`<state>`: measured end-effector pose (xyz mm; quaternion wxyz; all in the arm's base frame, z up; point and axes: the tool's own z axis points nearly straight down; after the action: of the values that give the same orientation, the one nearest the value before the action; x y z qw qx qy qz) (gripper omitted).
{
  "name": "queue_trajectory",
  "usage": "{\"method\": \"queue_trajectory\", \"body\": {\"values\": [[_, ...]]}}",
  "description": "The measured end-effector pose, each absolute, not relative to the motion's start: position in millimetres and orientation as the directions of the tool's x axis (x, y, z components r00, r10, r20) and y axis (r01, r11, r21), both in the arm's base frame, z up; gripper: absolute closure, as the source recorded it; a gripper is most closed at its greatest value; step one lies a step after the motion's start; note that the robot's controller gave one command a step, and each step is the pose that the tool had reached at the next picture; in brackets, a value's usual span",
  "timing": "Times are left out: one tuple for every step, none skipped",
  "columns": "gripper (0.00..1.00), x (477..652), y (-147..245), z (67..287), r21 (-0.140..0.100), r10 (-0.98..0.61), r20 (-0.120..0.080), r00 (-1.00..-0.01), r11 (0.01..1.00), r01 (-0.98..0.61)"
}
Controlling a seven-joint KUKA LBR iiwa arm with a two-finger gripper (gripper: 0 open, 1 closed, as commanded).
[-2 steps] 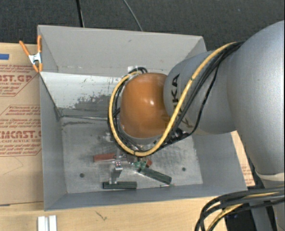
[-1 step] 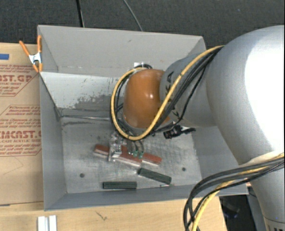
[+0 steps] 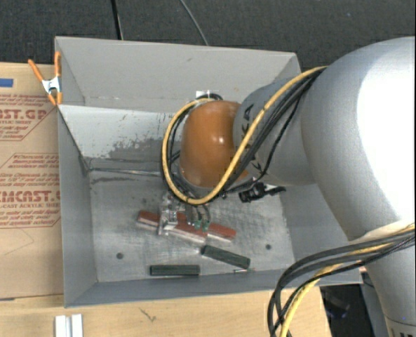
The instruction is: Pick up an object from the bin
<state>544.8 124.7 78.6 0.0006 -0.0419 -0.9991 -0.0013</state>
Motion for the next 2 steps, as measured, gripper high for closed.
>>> {"method": "queue_trajectory", "body": {"values": [[1.0,541.9,122,138,0.0,0.081,0.006,-0.997,0.997,0.081],[1.0,562.2,121,156,0.001,-0.132,-0.01,-0.991,0.991,-0.132]]}}
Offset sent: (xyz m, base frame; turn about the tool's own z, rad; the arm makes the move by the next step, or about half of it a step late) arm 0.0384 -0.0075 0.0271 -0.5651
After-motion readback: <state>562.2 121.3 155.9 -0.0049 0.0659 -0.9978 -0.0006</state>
